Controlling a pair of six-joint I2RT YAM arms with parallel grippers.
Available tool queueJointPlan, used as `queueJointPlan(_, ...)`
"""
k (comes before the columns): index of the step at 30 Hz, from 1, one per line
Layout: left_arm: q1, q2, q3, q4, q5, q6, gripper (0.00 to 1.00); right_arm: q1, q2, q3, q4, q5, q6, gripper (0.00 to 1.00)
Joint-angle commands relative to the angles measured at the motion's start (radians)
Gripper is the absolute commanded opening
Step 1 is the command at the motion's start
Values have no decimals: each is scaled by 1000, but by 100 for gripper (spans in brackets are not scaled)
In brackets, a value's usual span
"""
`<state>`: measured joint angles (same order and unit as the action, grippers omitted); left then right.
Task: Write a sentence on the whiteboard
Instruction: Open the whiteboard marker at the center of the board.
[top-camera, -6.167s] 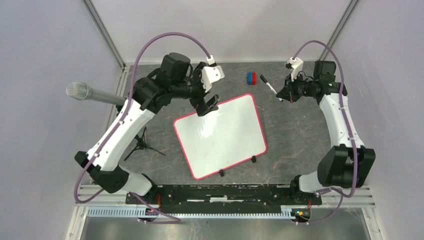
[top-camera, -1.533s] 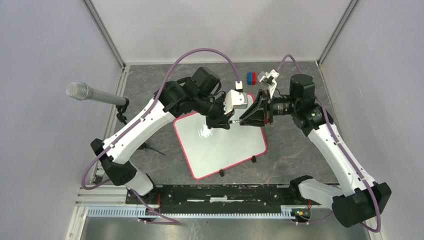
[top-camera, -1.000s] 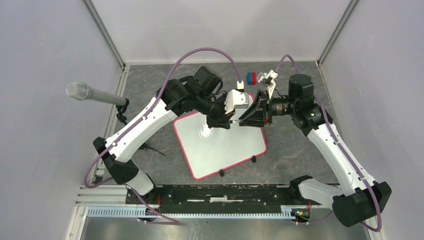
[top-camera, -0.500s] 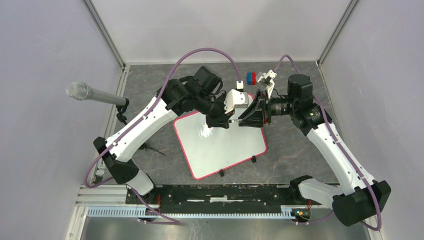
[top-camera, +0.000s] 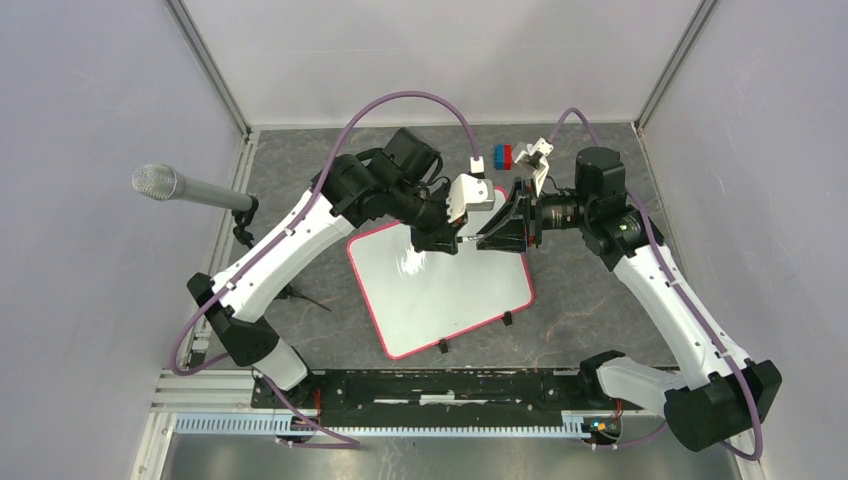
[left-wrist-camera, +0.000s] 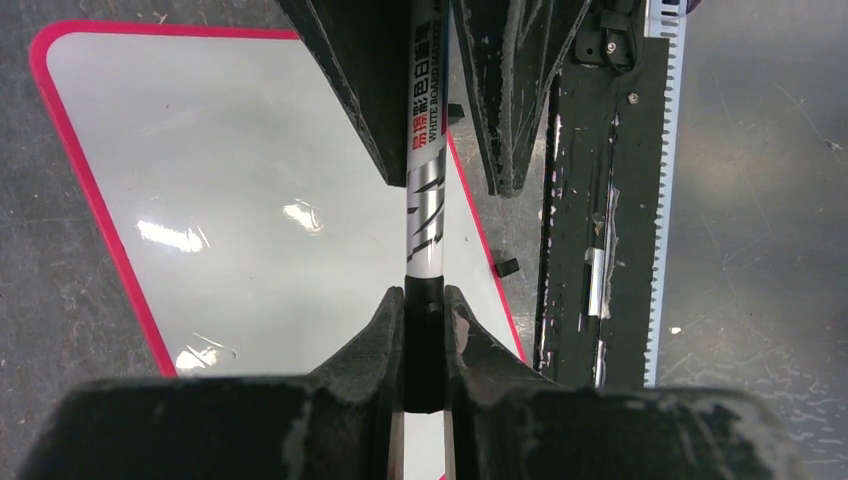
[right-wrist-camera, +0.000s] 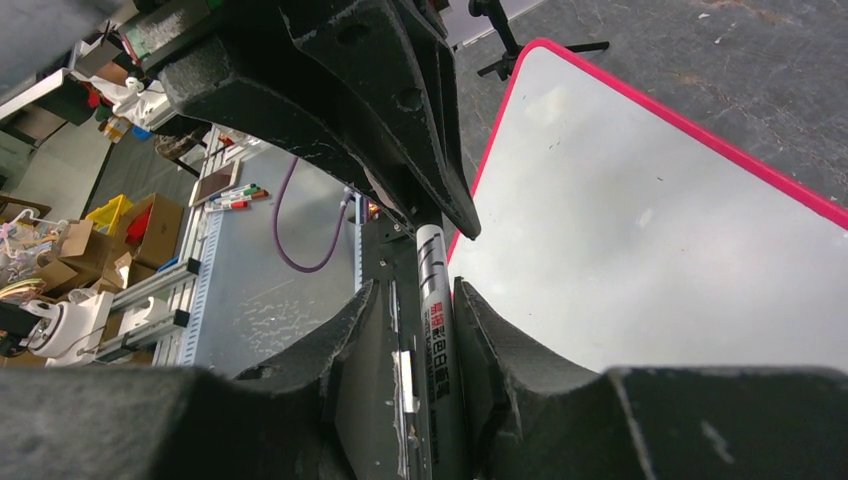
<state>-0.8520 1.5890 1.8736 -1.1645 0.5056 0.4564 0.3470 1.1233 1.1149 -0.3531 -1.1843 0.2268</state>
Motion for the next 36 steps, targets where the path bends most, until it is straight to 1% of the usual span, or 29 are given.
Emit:
queueJointPlan(1, 2, 18, 61, 34, 31, -29, 2, 6, 8, 54, 16, -6, -6, 37)
queueJointPlan(5, -2, 31, 70, 40, 35, -33, 2, 7, 7, 62, 17, -6, -5, 35)
queueJointPlan(7, -5, 36, 77, 39, 40, -35, 2, 6, 9, 62, 19, -6, -3, 31)
queueJointPlan(11, -8, 35, 75, 44, 43, -40, 2, 6, 12, 63, 22, -4, 1, 17)
queueJointPlan(14, -9, 25, 66, 43, 45, -42, 3, 5, 15, 65, 22, -5, -2, 2)
queueJointPlan(15, -9, 19, 59, 44, 44, -45, 7, 4, 16, 66, 18, -3, -7, 0)
queueJointPlan(16, -7, 13, 52, 44, 42, -47, 14, 5, 16, 69, 8, 4, -19, 0)
queueJointPlan(17, -4, 3, 45, 45, 38, -50, 24, 4, 19, 76, -9, 13, -37, 0)
queueJointPlan(18, 3, -6, 38, 46, 39, -54, 36, 3, 22, 81, -27, 19, -52, 0)
queueJointPlan(20, 29, -28, 29, 41, 67, -64, 54, -1, 27, 94, -62, 34, -86, 0)
queueJointPlan(21, 50, -43, 23, 38, 90, -64, 61, -3, 29, 95, -69, 36, -93, 0)
queueJointPlan(23, 79, -73, 5, 44, 112, -66, 69, -8, 30, 97, -87, 43, -114, 0)
queueJointPlan(27, 84, -132, -39, 77, 99, -48, 70, -8, 37, 99, -124, 44, -149, 0)
queueJointPlan(31, 80, -134, -59, 76, 102, -30, 65, -8, 25, 88, -105, 41, -132, 0)
queueJointPlan(36, 33, -122, -68, 84, 61, 3, 61, -6, 9, 50, -51, 24, -72, 0)
